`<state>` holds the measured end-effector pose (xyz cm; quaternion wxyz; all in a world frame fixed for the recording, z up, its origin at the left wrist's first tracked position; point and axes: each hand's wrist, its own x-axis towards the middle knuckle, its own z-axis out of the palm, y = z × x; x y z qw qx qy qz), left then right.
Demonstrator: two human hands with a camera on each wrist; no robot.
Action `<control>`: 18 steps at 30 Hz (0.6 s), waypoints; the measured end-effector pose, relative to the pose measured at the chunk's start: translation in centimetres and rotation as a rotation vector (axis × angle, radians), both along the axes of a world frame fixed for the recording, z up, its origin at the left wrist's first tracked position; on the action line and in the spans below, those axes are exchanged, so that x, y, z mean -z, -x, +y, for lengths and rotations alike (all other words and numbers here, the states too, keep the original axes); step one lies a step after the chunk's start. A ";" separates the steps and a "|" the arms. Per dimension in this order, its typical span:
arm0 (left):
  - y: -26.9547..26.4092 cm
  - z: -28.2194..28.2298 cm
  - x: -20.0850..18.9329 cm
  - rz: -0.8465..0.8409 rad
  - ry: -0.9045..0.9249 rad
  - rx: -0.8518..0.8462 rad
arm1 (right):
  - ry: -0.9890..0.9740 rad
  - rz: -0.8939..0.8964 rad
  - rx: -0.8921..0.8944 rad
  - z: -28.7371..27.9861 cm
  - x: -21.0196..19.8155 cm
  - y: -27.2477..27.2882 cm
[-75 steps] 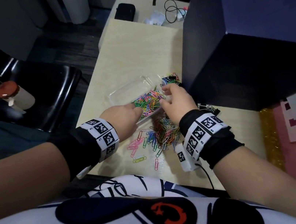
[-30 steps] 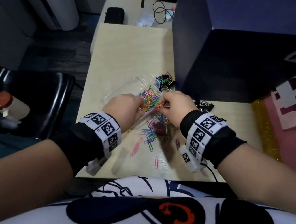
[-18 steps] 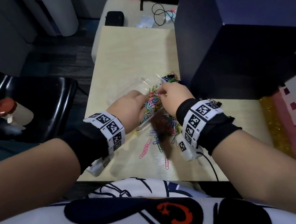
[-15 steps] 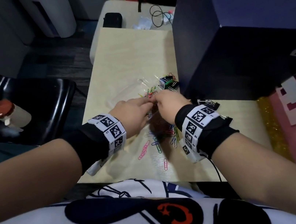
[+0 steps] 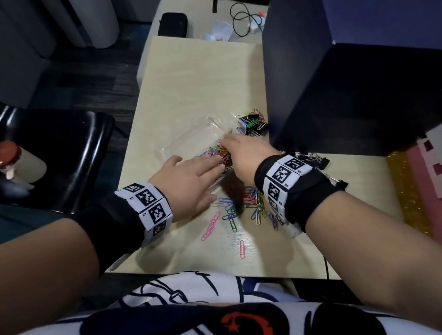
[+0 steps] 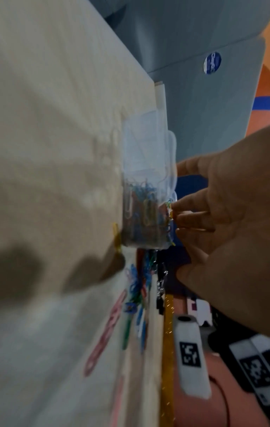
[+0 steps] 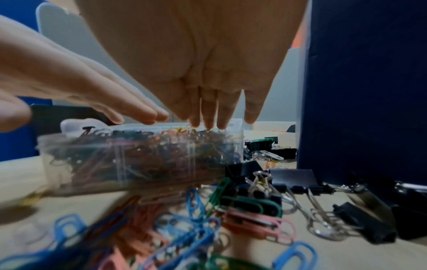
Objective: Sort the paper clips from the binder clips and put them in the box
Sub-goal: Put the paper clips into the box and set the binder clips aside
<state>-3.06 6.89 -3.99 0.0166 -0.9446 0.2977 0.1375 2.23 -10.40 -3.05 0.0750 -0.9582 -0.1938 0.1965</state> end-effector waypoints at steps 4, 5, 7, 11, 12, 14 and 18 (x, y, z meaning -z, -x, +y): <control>0.2 0.5 0.6 0.072 -0.133 -0.020 | 0.012 -0.034 0.025 -0.5 0.4 0.5; 0.1 0.6 0.8 0.062 -0.128 -0.017 | -0.041 -0.069 0.062 -0.7 0.3 0.6; -0.1 0.9 1.2 0.039 -0.136 -0.005 | -0.137 -0.160 0.155 -1.2 -0.1 1.2; -0.4 1.4 2.4 -0.011 -0.101 0.002 | -0.157 -0.193 0.324 -2.8 -0.7 2.8; -0.5 1.5 2.6 -0.045 -0.059 0.007 | -0.120 -0.144 0.345 -3.2 -0.6 3.2; -0.8 1.6 2.7 -0.076 -0.009 0.006 | -0.008 0.000 0.370 -3.8 -0.2 3.7; -1.4 1.5 1.4 -0.041 -0.033 -0.025 | 0.225 0.278 0.435 -4.1 0.2 4.9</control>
